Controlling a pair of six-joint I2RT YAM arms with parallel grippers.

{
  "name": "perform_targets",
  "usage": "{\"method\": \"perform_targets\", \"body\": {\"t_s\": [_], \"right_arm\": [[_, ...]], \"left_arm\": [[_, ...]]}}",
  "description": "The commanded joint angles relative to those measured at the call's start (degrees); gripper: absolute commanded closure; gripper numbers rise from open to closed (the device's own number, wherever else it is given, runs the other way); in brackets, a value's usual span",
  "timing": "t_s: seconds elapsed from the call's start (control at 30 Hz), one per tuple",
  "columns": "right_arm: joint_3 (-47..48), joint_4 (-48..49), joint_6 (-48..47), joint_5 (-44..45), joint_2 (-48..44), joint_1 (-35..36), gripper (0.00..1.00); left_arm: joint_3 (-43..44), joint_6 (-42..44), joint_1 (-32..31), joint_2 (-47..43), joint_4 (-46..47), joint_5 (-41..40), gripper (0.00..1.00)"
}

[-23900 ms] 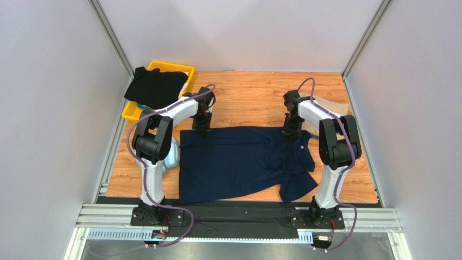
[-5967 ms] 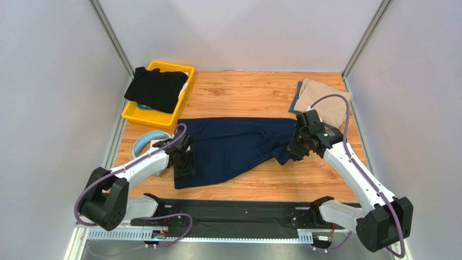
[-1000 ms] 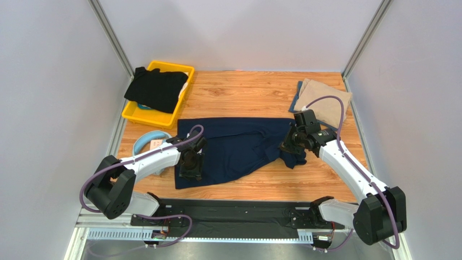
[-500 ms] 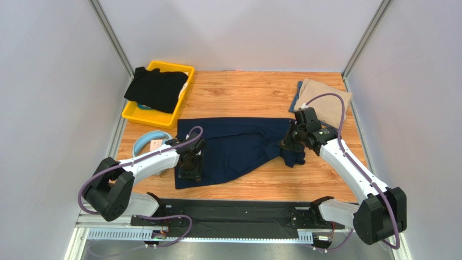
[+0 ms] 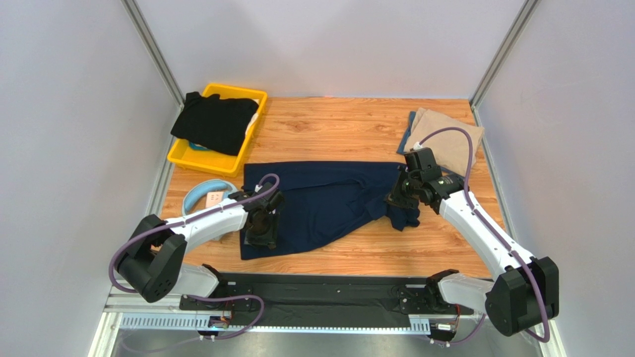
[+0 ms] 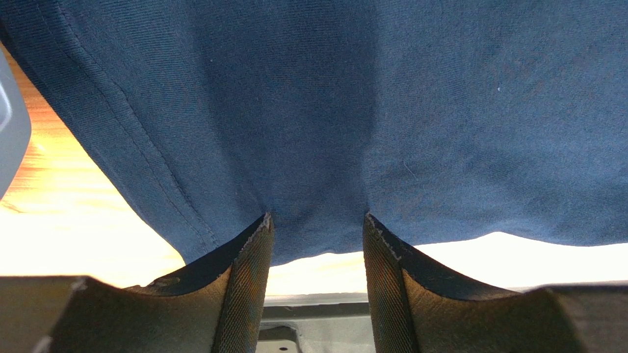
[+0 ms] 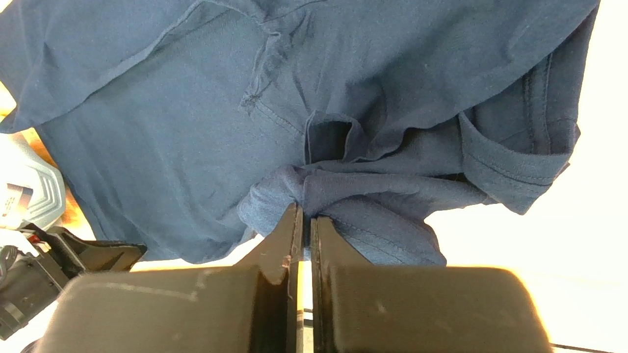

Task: Fold and stack the t-shirts

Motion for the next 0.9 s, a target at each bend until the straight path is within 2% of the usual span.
{"method": "perform_targets", "body": {"t_s": [0.0, 0.23, 0.57, 0.63, 0.67, 0.7, 0.77, 0.8, 0.87], "right_arm": [[0.4, 0.2, -2.3, 1.3, -2.2, -0.2, 1.00], [-0.1, -0.2, -3.7, 2.0, -5.0, -0.3, 1.00], [2.1, -0.4, -4.1, 1.2, -3.7, -0.3, 1.00], [2.4, -0.4, -4.1, 1.0, -3.0, -0.3, 1.00], [2.5, -0.3, -4.1, 0.9, -2.6, -0.3, 1.00], [2.5, -0.4, -3.8, 0.8, -2.5, -0.2, 1.00], [2.3, -0.3, -3.6, 0.4, -2.5, -0.3, 1.00], [2.2, -0.2, -3.3, 0.6, -2.6, -0.3, 1.00], [1.9, -0.1, -3.2, 1.0, -2.8, -0.3, 1.00]], "left_arm": [[-1.6, -1.3, -0.5, 2.5, 2.7, 1.6, 0.46], [-0.9, -1.4, -0.5, 3.4, 2.5, 2.8, 0.46], [-0.1, -0.8, -0.4, 4.9, 2.1, 5.3, 0.49], [-0.3, -0.7, -0.4, 5.2, 2.3, 5.7, 0.52], [-0.3, -0.6, -0.4, 5.4, 2.6, 5.9, 0.55], [-0.4, -0.5, -0.4, 5.6, 2.9, 6.2, 0.64], [-0.5, -0.4, -0.5, 5.8, 3.5, 7.4, 0.72], [-0.5, -0.4, -0.5, 6.1, 3.9, 7.6, 0.84], [-0.3, -0.3, -0.5, 6.3, 4.3, 8.0, 0.96]]}}
